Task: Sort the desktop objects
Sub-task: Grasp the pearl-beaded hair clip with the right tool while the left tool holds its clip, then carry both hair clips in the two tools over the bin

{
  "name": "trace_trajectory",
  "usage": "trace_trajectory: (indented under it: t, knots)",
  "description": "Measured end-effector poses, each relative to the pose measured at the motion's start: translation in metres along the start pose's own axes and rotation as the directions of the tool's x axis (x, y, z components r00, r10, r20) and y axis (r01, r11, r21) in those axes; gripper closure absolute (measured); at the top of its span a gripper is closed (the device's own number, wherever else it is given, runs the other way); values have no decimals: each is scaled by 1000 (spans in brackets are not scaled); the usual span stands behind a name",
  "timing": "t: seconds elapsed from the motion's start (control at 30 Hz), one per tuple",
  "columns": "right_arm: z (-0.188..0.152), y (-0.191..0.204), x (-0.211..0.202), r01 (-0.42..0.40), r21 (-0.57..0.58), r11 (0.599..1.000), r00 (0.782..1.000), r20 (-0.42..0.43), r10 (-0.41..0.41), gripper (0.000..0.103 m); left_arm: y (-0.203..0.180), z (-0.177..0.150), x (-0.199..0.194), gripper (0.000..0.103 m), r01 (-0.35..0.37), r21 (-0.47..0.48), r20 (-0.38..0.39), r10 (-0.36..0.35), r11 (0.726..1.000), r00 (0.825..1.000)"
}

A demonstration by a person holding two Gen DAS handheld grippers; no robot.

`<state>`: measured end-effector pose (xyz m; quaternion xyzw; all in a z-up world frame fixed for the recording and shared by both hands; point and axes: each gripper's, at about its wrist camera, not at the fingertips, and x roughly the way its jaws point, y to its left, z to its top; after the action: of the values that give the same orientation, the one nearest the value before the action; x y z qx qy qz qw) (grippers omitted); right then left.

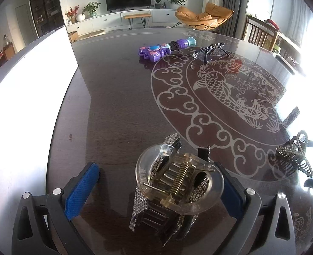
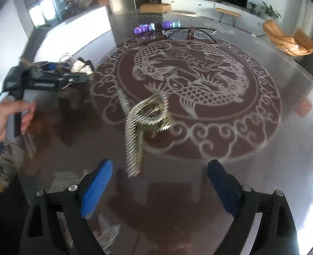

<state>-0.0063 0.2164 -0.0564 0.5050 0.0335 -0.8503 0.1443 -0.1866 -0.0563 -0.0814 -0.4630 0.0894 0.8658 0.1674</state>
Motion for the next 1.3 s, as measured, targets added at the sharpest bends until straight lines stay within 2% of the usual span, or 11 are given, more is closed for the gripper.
trace_trajectory:
  t: [0.1,0.3,0.43,0.63,0.67,0.73,0.8,0.87,0.9,1.0,1.3]
  knots:
    - [16,6,10,-28,-15,1000,999,32,28,10,1,0,0,0,0,1,0,0,1000,1000]
    - [17,24,19,76,-39,996,991,109,-71,9,2,-1,0,0,9,1,-1,-9,1000,1000]
    - [16,20,23,94,-14,995,991,100,-92,0,2,-2,-1,0,20,32,-12,-20,999,1000]
    - [12,20,20,96,-16,995,991,100,-94,0,-4,12,4,0,37,46,-112,-32,998,993]
    - [12,19,20,95,-16,995,991,100,-93,0,-8,10,0,5,43,66,-87,-37,997,996]
    - [13,17,19,94,-17,995,991,96,-92,0,-14,2,-11,46,68,112,-18,-66,991,998]
    - [17,18,22,98,-11,995,992,83,-97,1,-20,-5,-18,50,86,131,-9,-86,988,996]
    - [19,21,17,77,-15,997,991,115,-75,23,-22,-12,-25,51,108,125,-8,-108,986,994]
    - [21,23,16,82,-23,996,990,121,-79,48,-22,-16,-29,51,118,113,-4,-118,987,993]
    - [23,23,9,93,1,996,989,115,-93,58,-23,-27,-46,51,156,67,23,-158,985,987]
    - [29,45,-33,156,-24,987,983,104,-153,58,-15,-42,-120,51,270,8,163,-268,963,950]
